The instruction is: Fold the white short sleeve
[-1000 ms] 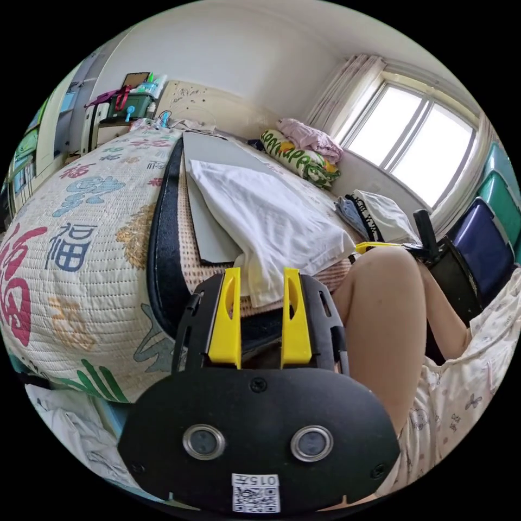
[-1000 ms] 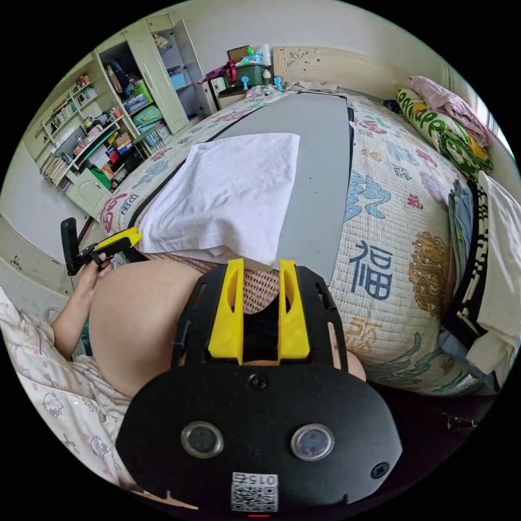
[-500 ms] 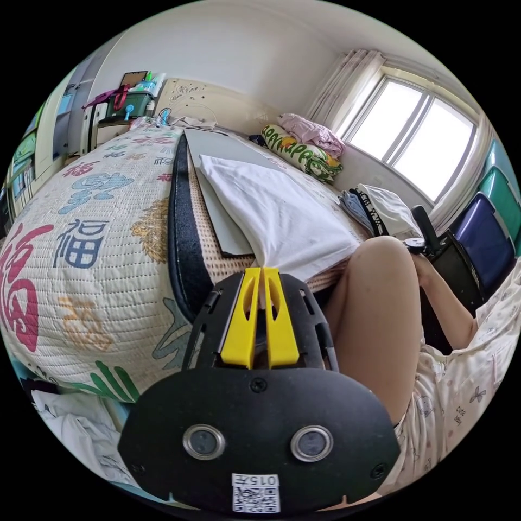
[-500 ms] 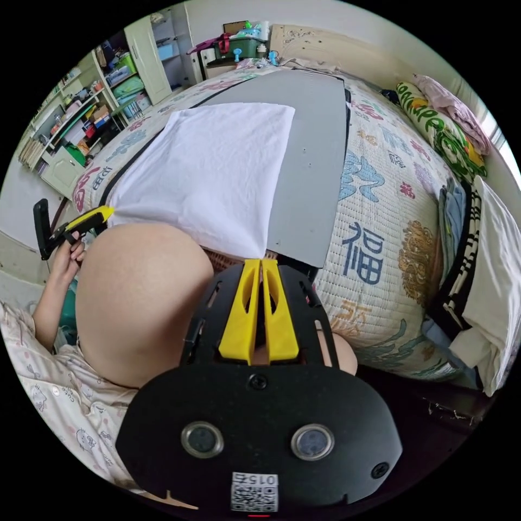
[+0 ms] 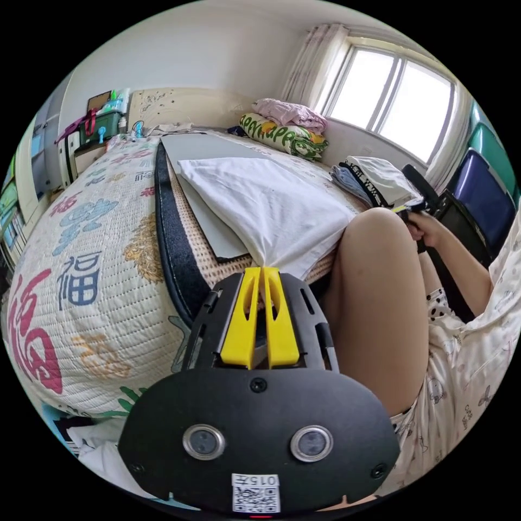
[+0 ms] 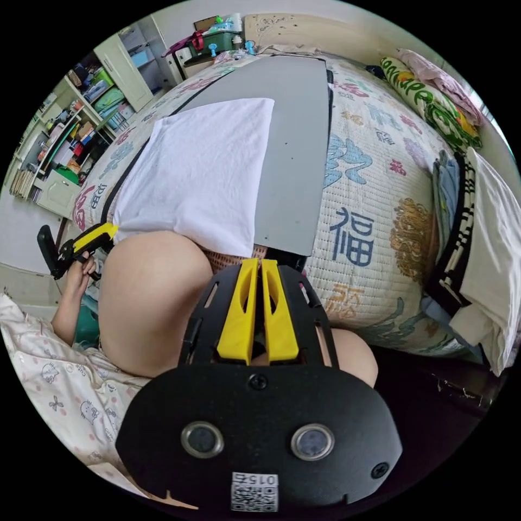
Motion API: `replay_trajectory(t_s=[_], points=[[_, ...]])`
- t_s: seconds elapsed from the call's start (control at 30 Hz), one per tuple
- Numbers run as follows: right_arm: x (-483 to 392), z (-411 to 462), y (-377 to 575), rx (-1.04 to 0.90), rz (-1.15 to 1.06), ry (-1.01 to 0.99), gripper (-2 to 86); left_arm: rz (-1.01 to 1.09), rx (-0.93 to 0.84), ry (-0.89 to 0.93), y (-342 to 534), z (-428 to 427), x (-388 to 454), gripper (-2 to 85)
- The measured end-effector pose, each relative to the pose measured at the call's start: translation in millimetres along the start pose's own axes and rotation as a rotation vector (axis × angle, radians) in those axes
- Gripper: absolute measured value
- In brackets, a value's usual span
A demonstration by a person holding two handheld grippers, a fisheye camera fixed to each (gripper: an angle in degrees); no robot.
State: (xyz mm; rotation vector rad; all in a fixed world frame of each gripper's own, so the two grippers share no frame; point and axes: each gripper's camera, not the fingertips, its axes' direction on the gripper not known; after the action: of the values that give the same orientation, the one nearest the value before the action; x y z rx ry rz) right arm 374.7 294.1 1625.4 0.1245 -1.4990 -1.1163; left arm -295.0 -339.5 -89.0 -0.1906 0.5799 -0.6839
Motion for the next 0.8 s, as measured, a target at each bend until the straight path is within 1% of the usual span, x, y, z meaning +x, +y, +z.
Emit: replay_trajectory(t_s=[0.1, 0.2, 0.27, 0.3, 0.37, 0.4, 0.47, 0.5, 0.57, 0.6, 0.67, 0.73, 0.8], points=[[-21, -44, 25, 0.068, 0.064, 0.08, -0.5, 0.059, 0.009, -0.029, -10, -8, 16, -0.4], [-44, -112, 46, 0.244, 0.144, 0.098, -0.5, 0.081, -0.003, -0.029, -25, -15, 23, -0.4], [-76, -187, 62, 0.5, 0.199, 0.135, -0.4, 0.086, -0.021, -0.03, -35, -18, 27, -0.4], [-86, -207, 68, 0.573, 0.207, 0.143, -0.4, 0.081, -0.034, -0.031, -42, -20, 30, -0.4], [-137, -288, 103, 0.878, 0.199, 0.145, -0.4, 0.068, -0.046, -0.037, -50, -21, 33, -0.4], [-151, -307, 117, 0.964, 0.195, 0.133, -0.4, 0.065, -0.048, -0.046, -54, -22, 37, -0.4], [-200, -362, 184, 1.293, 0.178, 0.051, -0.5, 0.062, -0.051, -0.064, -60, -26, 44, -0.4], [-211, -372, 203, 1.361, 0.182, 0.028, -0.5, 0.06, -0.053, -0.077, -63, -28, 48, -0.4], [-245, -399, 274, 1.568, 0.219, -0.067, -0.5, 0.062, -0.05, -0.096, -67, -32, 55, -0.4], [-251, -403, 291, 1.608, 0.231, -0.097, -0.5, 0.069, -0.048, -0.108, -69, -34, 60, -0.4], [-269, -413, 351, 1.73, 0.24, -0.235, -0.6, 0.078, -0.045, -0.123, -71, -37, 65, -0.4], [-280, -422, 383, 1.77, 0.203, -0.294, -0.6, 0.074, -0.043, -0.133, -74, -41, 69, -0.4], [-288, -434, 406, 1.764, 0.161, -0.35, -0.5, 0.051, -0.042, -0.142, -77, -44, 72, -0.4]])
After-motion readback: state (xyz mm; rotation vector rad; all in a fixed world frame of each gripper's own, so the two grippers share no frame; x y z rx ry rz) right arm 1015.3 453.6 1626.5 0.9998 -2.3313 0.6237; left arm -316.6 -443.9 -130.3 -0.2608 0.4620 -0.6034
